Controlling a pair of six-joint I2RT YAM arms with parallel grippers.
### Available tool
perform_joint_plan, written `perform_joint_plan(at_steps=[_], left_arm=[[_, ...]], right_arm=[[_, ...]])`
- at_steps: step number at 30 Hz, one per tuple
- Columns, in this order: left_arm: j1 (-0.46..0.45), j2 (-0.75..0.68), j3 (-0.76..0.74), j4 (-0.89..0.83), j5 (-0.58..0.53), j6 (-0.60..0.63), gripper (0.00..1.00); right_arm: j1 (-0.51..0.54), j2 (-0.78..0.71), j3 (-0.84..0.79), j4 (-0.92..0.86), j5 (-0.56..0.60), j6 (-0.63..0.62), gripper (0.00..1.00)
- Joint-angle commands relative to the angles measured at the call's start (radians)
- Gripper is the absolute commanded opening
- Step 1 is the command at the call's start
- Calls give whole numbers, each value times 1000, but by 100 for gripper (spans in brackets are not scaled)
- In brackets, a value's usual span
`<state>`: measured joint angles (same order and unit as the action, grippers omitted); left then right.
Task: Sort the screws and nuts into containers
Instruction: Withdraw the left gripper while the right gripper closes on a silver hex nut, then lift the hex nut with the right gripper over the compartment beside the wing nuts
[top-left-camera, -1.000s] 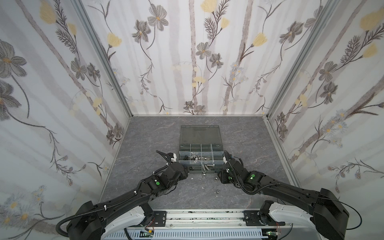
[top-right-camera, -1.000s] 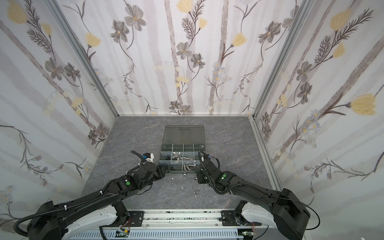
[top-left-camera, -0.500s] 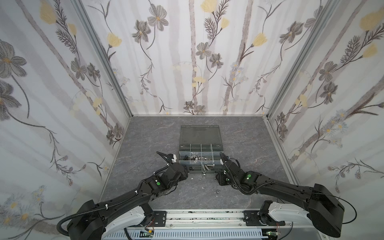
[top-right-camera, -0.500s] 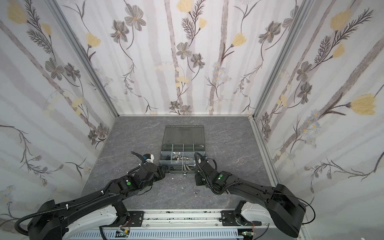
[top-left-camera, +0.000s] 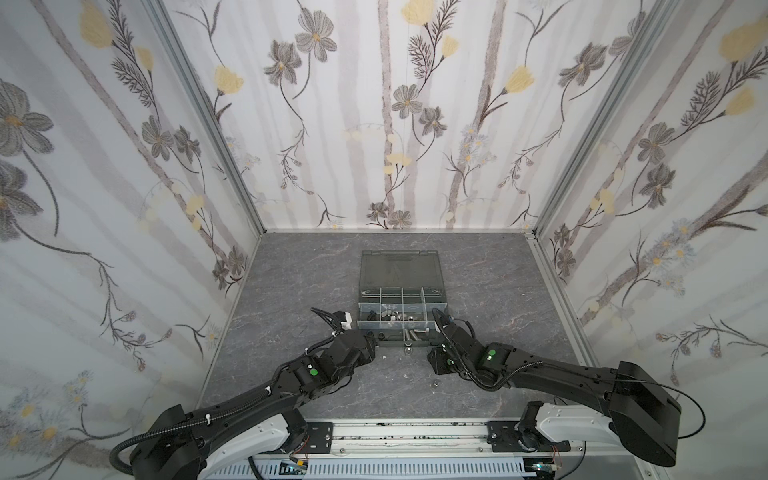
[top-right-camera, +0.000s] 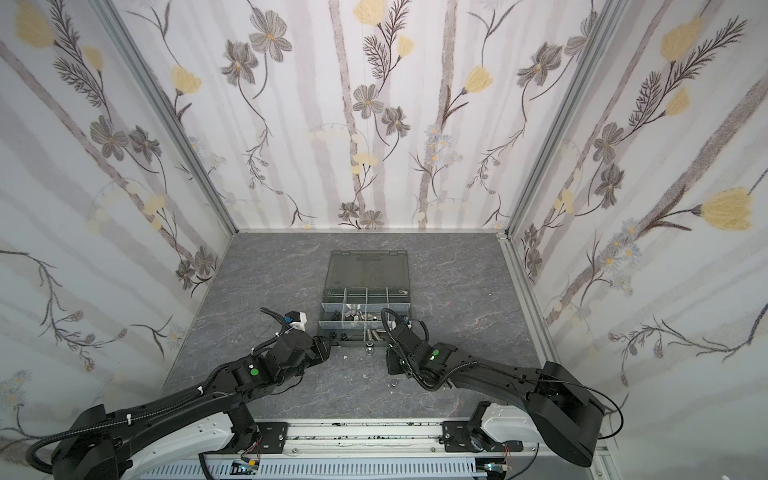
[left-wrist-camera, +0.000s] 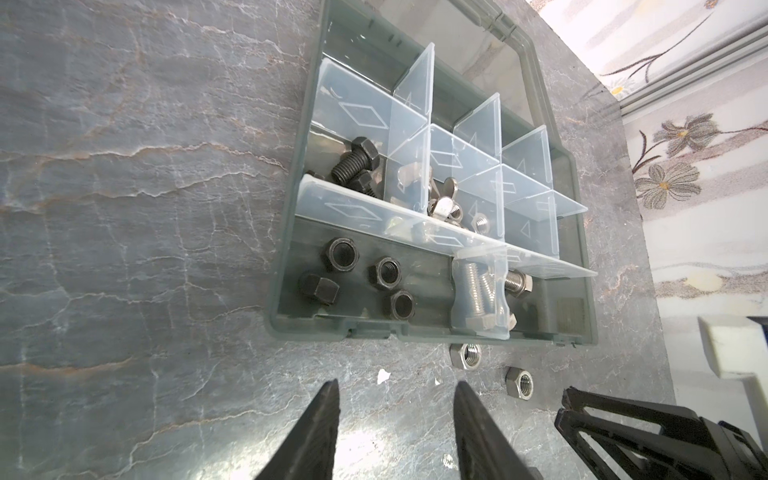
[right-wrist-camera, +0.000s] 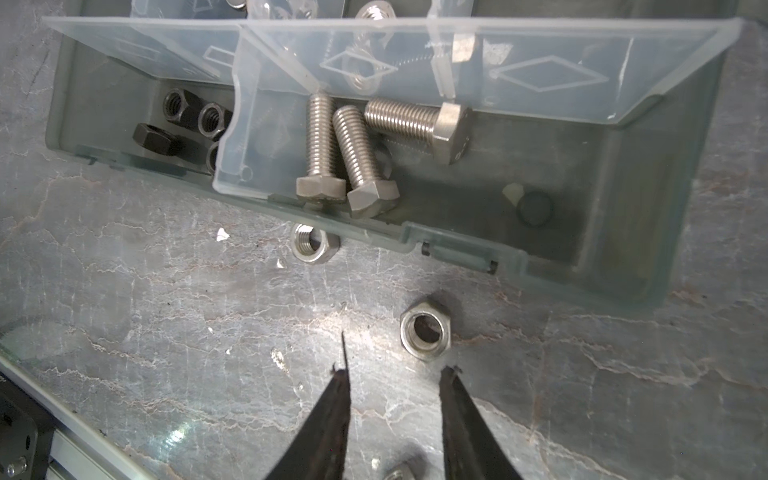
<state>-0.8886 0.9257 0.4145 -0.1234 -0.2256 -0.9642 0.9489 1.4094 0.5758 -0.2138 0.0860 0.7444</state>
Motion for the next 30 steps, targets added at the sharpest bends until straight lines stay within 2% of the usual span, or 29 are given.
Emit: perform_joint_plan(at_steps=[1,6,30], left_arm=[[-2,-17,-14,18,-13,-23,47],[-5,-40,-33,18,-18,-33,48],[-19,-56,-52,22,-29,-53,48]], right_arm=[[5,24,13,15,24,7,37],[16,69,39,-28,73,5,37],[67,271,147,-91,143,-20,35]])
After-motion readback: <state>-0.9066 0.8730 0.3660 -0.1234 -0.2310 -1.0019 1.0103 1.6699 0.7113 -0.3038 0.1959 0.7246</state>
